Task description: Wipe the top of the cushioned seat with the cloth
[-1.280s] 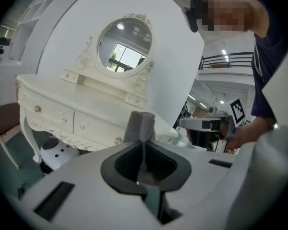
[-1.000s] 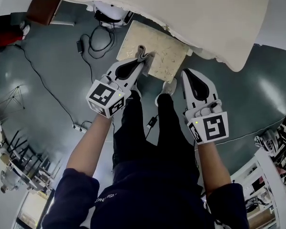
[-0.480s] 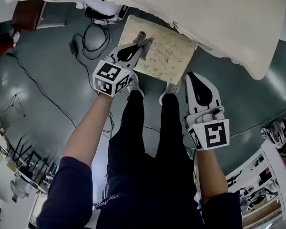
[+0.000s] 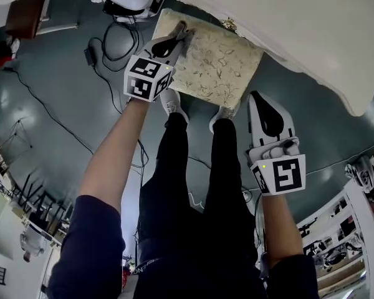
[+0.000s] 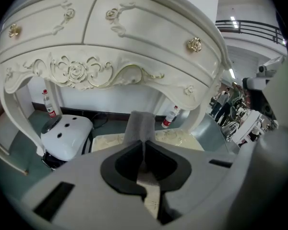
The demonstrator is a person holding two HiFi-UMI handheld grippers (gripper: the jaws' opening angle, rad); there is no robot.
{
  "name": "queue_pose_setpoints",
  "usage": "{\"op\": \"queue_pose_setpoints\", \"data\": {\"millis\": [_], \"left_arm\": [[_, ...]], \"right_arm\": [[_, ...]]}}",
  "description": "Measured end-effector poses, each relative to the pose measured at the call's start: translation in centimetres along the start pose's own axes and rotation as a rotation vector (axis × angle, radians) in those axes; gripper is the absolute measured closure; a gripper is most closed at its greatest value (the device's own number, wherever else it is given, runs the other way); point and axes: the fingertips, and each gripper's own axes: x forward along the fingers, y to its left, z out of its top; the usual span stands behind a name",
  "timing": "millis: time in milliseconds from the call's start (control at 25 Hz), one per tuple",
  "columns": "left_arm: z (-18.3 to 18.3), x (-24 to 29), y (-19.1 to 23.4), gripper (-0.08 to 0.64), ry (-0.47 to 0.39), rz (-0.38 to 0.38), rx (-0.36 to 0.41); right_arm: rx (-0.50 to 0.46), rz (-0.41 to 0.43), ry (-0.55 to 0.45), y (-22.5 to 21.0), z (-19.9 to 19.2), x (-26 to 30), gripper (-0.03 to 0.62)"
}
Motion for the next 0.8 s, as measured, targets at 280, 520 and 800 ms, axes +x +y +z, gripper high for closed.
{"op": "queue_pose_setpoints", "data": {"millis": [280,520,800], "left_arm": [[-0.9,1.8,3.6,0.538,0.088,0.088,0.035],[-1.1,2.8,5.5,0.538,0.151,0.142,0.020],[-1.5,4.2,3.9,0.538,0.176,0.135,-0.002]], "right_arm": [[0.008,0.006,0.017,-0.4,-1.0,-0.3,0.572],[0.011,0.005,0.025,-1.3,-1.8,-0.6,0.572],[0.014,0.003,0.028,-2.1,-2.2,-1.0,0.572]]}}
